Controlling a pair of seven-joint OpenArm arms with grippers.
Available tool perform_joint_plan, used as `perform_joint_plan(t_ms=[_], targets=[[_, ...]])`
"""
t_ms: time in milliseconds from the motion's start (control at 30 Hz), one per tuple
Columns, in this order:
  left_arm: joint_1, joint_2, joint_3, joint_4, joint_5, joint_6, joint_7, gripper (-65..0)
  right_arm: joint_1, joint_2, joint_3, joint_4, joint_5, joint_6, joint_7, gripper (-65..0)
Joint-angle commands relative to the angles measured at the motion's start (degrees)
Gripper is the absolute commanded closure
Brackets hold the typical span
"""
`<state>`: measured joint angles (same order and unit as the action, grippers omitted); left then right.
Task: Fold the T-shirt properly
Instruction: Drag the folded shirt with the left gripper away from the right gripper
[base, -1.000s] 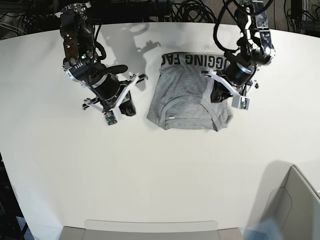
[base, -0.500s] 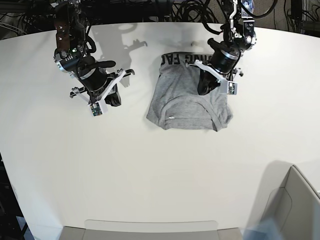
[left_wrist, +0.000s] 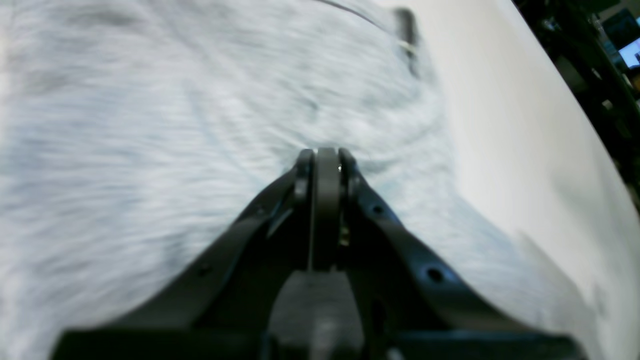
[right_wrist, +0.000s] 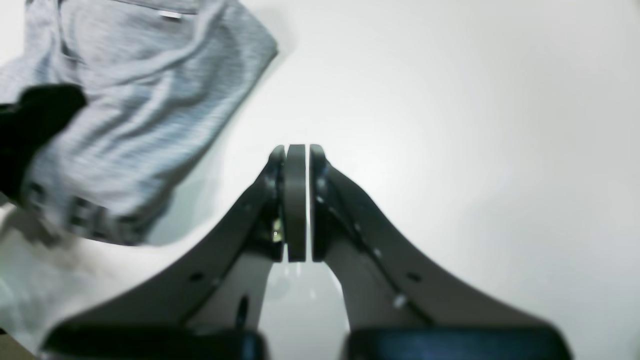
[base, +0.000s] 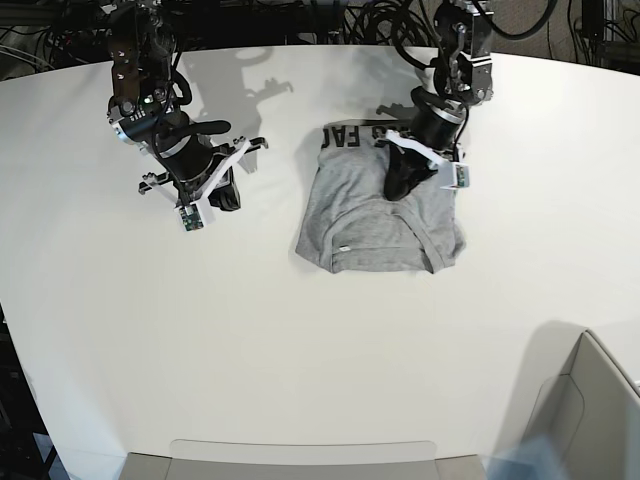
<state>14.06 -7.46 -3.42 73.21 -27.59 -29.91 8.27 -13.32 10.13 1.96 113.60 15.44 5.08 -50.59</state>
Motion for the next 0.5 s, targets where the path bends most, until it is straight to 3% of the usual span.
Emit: perform_joint_plan(t_ms=[0, 200, 333, 467], targets=[[0.04, -3.04, -2.34, -2.48, 3.02, 5.87, 4.08, -1.8, 0.53, 0.20, 0.11, 1.26, 0.34, 0.15, 1.14, -0.9], [-6.37, -9.90, -9.19, -14.00, 3.29, -3.01, 3.90, -1.8, 0.18, 0.20, 0.20, 1.26, 0.34, 0.15, 1.14, -0.9], [-11.30, -14.12, -13.24, -21.91, 3.29, -5.83, 3.55, -1.8, 0.09, 0.20, 0.20, 1.34, 0.34, 0.15, 1.14, -0.9], [-13.58, -17.46, -12.89, -28.86, 4.78, -7.41, -3.22, -1.8, -0.52, 0.20, 0.20, 1.34, 0.34, 0.06, 1.49, -0.9]])
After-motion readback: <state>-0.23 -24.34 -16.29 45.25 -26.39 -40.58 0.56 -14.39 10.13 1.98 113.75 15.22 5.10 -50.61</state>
